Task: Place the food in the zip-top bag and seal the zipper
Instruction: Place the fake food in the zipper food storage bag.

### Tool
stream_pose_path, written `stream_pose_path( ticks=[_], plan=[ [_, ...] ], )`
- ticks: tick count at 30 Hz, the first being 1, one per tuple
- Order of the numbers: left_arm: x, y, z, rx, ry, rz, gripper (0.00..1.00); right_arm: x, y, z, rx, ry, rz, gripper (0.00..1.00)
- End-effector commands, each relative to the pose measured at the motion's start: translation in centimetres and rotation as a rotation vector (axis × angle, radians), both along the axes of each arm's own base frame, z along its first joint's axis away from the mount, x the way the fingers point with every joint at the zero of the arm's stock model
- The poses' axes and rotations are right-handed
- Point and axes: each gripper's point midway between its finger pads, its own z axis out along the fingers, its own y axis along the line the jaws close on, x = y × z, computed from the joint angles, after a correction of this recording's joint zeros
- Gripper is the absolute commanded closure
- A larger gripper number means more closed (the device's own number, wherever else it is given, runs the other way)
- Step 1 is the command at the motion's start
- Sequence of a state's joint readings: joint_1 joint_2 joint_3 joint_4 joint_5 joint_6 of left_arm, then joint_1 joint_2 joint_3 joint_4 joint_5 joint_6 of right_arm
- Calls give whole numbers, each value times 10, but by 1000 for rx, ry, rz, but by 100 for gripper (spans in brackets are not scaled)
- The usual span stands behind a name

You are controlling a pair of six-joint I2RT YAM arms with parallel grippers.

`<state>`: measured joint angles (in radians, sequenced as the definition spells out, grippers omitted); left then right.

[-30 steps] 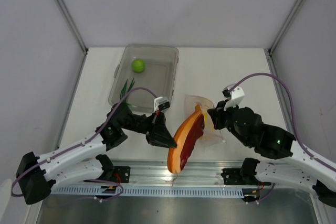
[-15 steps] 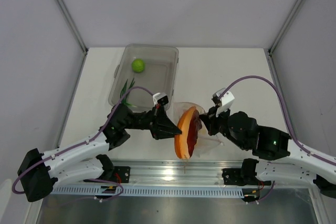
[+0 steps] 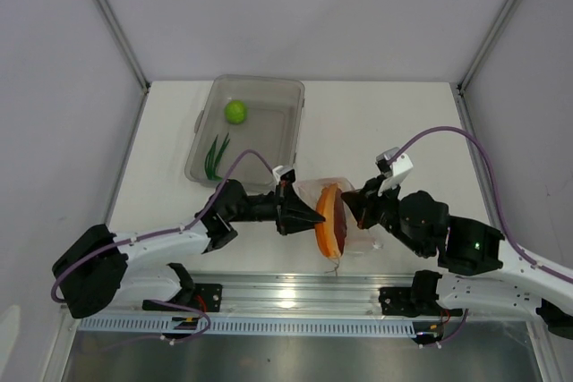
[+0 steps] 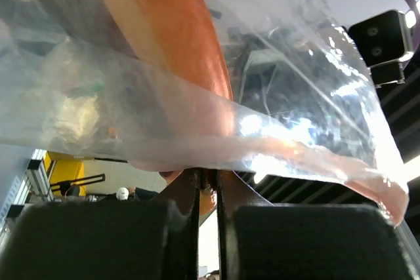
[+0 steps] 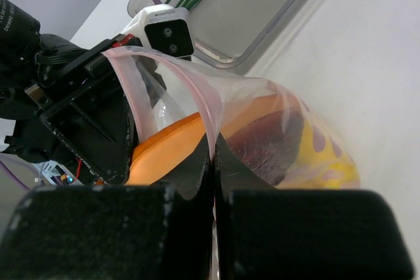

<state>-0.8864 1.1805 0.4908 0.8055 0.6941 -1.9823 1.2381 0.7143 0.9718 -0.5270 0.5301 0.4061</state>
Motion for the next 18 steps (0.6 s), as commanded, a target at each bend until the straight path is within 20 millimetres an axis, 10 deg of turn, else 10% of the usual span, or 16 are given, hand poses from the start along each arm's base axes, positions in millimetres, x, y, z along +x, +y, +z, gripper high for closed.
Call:
stream_pose_path(
  ticks=[1, 7, 18],
  plan=[
    [5, 1, 40, -136, 43, 9, 93, -1, -1, 28, 103, -9, -16, 100],
    [-4, -9, 59, -121, -88, -70, 20, 1, -1, 23, 85, -3, -26, 100],
    [-11, 32, 0, 323, -343, 119, 24, 3, -10, 21, 68, -8, -54, 100]
  ],
)
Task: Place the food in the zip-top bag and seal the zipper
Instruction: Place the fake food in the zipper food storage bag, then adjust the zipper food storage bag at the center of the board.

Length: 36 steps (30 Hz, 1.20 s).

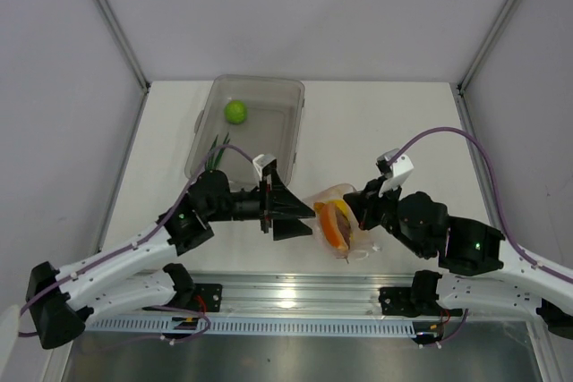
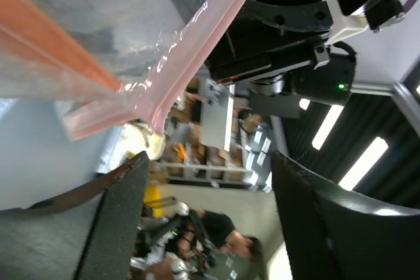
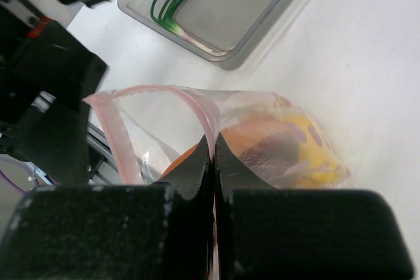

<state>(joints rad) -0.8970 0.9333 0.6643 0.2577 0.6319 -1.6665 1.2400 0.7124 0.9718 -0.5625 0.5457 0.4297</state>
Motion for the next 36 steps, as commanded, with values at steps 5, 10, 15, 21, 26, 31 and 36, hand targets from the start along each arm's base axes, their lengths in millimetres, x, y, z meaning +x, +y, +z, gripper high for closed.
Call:
stream_pose_path(
  ticks=[5, 10, 15, 21, 26, 31, 36],
  plan=[
    [-7, 26, -44, 273, -141, 101, 44, 5, -3, 28, 73, -34, -42, 100],
    [-9, 25, -60, 320, -148, 108, 51, 6, 5, 30, 69, -32, -31, 100],
    [-5, 11, -64, 332, -152, 90, 50, 7, 11, 27, 65, -22, -23, 100],
    [9, 0, -70, 384, -156, 135, 44, 5, 13, 27, 76, -12, -19, 100],
    [27, -1, -76, 419, -171, 218, 47, 5, 14, 26, 81, -9, -17, 100],
    [35, -5, -77, 454, -196, 235, 61, 6, 17, 26, 83, -7, -15, 100],
    [41, -7, -80, 497, -243, 253, 77, 6, 20, 26, 83, -8, -10, 100]
  ],
)
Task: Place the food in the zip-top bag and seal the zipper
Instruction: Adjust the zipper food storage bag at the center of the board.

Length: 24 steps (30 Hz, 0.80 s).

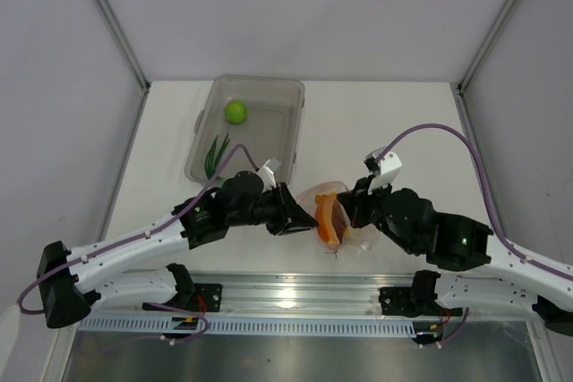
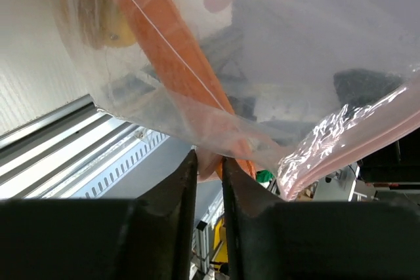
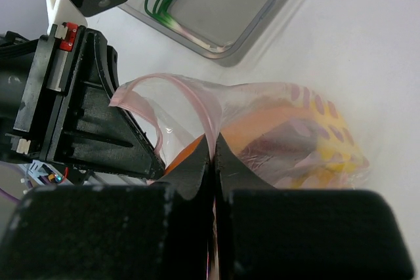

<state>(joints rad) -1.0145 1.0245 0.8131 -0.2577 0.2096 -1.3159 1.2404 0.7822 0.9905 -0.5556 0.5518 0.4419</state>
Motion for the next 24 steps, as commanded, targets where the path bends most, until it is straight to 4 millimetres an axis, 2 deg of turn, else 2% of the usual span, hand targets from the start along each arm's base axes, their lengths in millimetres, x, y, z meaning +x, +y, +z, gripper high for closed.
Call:
stream_pose_path(
  ticks=[1, 2, 6, 9, 13, 16, 17, 19, 20, 22, 23, 24],
  plan=[
    [7, -1, 10, 31, -90, 16, 81, 1, 7, 33, 118, -28, -3, 100],
    [7, 1, 10, 44, -105, 13, 87, 1, 7, 32, 117, -27, -4, 100],
    [9, 6, 8, 91, -146, 30, 90, 2, 6, 33, 117, -30, -9, 100],
    [9, 8, 6, 109, -177, 30, 99, 3, 6, 34, 118, -32, -14, 100],
    [7, 10, 13, 116, -214, 15, 99, 4, 5, 36, 118, -37, -20, 100],
    [7, 18, 32, 112, -304, 1, 99, 6, 1, 39, 113, -40, -41, 100],
    [7, 21, 53, 80, -368, -9, 100, 6, -3, 37, 95, -39, -49, 100],
    [5, 23, 70, 48, -432, -29, 99, 10, -10, 38, 79, -48, -83, 100],
    [3, 24, 90, 14, -499, -51, 99, 11, -15, 38, 65, -50, -98, 100],
    [-8, 23, 110, -43, -550, -111, 99, 15, -23, 40, 46, -61, -134, 100],
    [-12, 23, 134, -89, -596, -126, 99, 15, -27, 42, 33, -63, -142, 100],
    [-18, 20, 137, -105, -591, -168, 99, 16, -30, 45, 37, -66, -151, 100]
  ],
)
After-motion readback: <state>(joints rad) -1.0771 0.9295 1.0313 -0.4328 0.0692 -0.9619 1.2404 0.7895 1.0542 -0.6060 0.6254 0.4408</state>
